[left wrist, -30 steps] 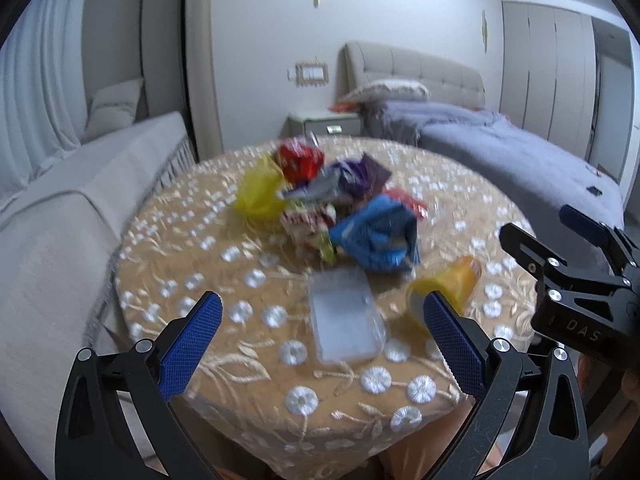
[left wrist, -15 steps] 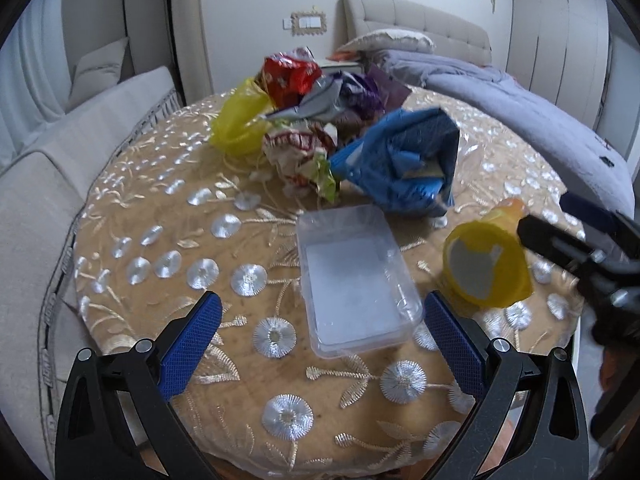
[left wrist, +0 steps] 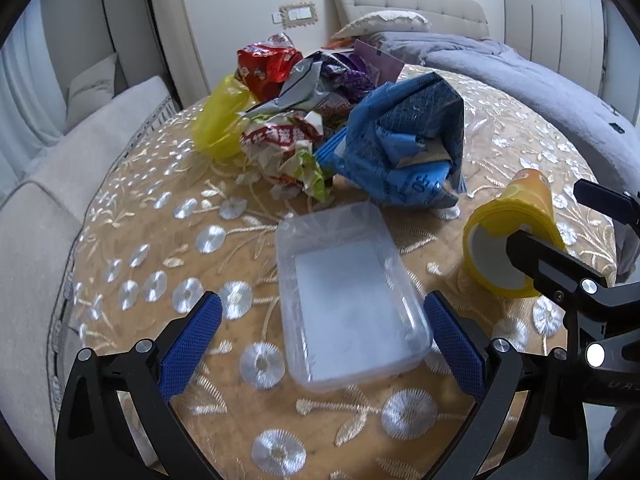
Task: Collect trash
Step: 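Grasp the clear plastic box with the left tool while the right tool grasps the yellow cup, then carry the box and cup to the white bin and release both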
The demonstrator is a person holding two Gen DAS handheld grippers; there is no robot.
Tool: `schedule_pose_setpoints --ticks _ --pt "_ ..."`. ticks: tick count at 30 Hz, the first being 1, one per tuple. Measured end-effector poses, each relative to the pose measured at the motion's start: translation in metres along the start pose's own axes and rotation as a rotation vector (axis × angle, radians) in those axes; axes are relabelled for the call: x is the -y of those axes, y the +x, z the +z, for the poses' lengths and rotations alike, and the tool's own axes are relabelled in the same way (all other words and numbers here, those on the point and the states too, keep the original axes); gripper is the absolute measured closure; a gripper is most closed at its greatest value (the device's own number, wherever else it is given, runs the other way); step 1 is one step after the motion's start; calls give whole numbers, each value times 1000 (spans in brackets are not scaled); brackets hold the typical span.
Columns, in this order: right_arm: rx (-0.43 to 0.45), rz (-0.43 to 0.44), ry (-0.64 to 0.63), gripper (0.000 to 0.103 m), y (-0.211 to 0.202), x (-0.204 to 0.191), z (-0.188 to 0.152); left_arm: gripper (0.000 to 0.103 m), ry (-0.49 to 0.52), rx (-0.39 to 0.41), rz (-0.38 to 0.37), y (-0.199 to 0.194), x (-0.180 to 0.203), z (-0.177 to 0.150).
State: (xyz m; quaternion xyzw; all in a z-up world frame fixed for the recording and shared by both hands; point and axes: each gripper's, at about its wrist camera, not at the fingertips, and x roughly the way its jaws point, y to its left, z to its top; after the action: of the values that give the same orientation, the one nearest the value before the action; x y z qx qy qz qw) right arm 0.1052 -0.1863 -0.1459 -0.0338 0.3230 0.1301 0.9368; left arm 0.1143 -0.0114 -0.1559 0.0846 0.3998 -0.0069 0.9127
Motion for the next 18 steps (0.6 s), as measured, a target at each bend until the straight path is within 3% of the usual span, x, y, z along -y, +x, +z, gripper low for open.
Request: schedule_pose_setpoints --ticks 2,5,8,9,11,18 --pt "19 -5 13 11 -1 5 0 5 -16 -6 -14 3 -1 4" --pt "18 4 11 38 2 8 1 10 -52 -16 -49 10 -5 7" --pt "-19 -9 2 64 13 10 -1 28 -99 -18 -89 15 -11 10" --pt "-24 -7 12 68 17 12 -2 38 -97 -10 -83 15 -11 11" --pt "-14 -19 33 72 19 17 -4 46 -101 4 -81 17 -13 14" --pt "57 -32 62 80 12 32 0 47 -115 24 -85 18 -13 14"
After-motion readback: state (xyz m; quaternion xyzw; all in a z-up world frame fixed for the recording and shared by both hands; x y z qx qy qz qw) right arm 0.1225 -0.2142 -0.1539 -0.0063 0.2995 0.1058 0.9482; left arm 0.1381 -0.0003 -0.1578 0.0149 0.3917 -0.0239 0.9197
